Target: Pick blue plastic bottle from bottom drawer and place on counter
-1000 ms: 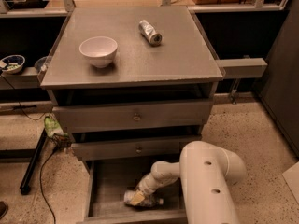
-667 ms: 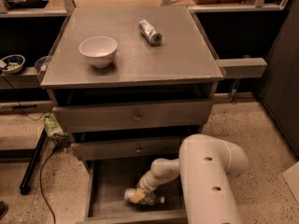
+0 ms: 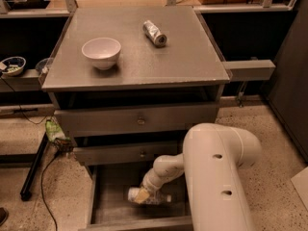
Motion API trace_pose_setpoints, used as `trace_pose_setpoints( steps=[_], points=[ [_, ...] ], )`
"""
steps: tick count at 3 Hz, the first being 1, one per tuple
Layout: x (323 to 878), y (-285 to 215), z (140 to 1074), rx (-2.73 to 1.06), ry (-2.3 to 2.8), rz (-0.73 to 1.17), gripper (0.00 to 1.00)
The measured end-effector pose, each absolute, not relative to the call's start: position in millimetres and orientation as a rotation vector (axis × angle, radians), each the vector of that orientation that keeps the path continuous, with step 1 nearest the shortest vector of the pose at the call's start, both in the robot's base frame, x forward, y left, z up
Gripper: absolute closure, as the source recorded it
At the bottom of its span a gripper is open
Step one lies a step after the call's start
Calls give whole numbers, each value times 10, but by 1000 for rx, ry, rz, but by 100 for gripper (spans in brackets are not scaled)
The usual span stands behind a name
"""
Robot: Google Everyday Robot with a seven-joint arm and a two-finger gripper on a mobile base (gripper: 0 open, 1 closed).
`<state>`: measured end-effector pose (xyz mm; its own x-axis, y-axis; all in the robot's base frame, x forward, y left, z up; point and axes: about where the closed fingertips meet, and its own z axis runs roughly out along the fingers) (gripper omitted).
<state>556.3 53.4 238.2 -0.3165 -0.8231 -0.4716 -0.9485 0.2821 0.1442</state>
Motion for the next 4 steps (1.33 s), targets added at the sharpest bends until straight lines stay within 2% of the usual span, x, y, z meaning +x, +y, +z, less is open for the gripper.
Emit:
trace_pose_setpoints(
  steps=[2, 4],
  points=[
    [5478, 446, 3332, -1695, 2256, 518, 100],
    [5419, 123, 4267, -1680, 2265, 420, 100]
  ],
)
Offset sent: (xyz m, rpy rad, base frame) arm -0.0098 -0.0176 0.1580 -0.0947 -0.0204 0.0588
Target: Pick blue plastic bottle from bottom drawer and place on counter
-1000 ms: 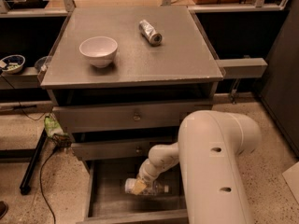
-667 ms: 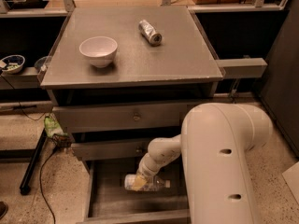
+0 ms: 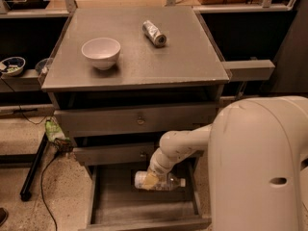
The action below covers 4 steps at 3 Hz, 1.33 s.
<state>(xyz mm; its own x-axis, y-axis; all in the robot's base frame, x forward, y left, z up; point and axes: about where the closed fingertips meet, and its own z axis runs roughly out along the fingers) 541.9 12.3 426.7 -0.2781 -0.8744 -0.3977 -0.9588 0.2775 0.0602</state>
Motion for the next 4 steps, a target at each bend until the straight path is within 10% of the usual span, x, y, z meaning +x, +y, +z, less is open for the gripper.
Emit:
trace_pose_setpoints(
  steps=[4],
  points=[
    [5444, -256, 5287, -1651, 2288, 233, 100]
  ],
)
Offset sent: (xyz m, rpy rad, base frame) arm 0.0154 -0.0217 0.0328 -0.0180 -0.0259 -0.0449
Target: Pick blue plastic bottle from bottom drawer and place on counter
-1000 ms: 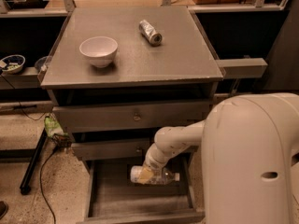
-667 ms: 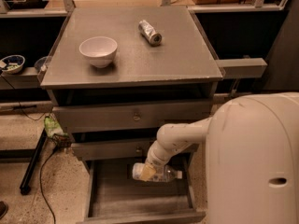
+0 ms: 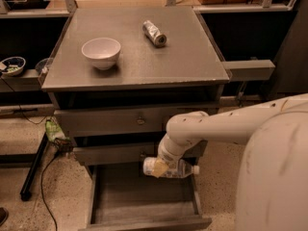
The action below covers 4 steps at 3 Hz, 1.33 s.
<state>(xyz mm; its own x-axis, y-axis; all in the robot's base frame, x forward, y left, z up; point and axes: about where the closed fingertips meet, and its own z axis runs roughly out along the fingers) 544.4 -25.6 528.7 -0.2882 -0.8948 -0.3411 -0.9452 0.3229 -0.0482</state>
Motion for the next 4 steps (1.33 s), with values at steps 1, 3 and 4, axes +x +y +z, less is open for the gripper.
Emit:
trace_pose_setpoints(
  steps=[1, 3, 4],
  points=[
    [5389, -302, 5651, -1658, 2265, 165, 100],
    [5361, -355, 6064, -1648, 2224, 104, 100],
    [5456, -417, 6006, -1618, 2245, 114, 100]
  ],
)
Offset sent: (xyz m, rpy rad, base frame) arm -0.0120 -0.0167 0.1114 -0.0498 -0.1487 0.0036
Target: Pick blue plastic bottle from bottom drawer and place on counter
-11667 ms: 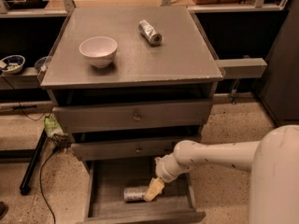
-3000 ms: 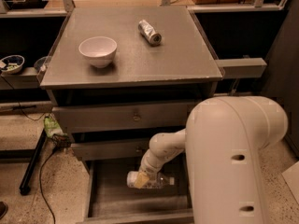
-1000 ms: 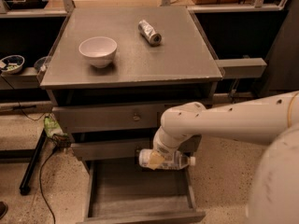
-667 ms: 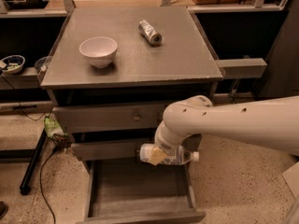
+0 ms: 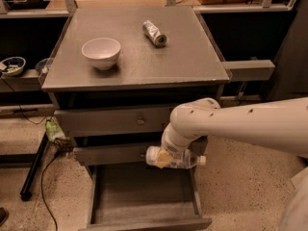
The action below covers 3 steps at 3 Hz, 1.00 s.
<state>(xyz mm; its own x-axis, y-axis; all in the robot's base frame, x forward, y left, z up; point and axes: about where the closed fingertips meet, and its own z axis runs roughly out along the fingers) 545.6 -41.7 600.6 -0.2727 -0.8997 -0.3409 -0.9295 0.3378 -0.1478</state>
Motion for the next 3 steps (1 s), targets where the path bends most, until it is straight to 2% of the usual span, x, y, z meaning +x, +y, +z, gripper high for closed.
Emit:
trace_pose_setpoints(
  steps=[3],
  points=[
    [5799, -1027, 6786, -1491, 2281, -66, 100]
  ],
)
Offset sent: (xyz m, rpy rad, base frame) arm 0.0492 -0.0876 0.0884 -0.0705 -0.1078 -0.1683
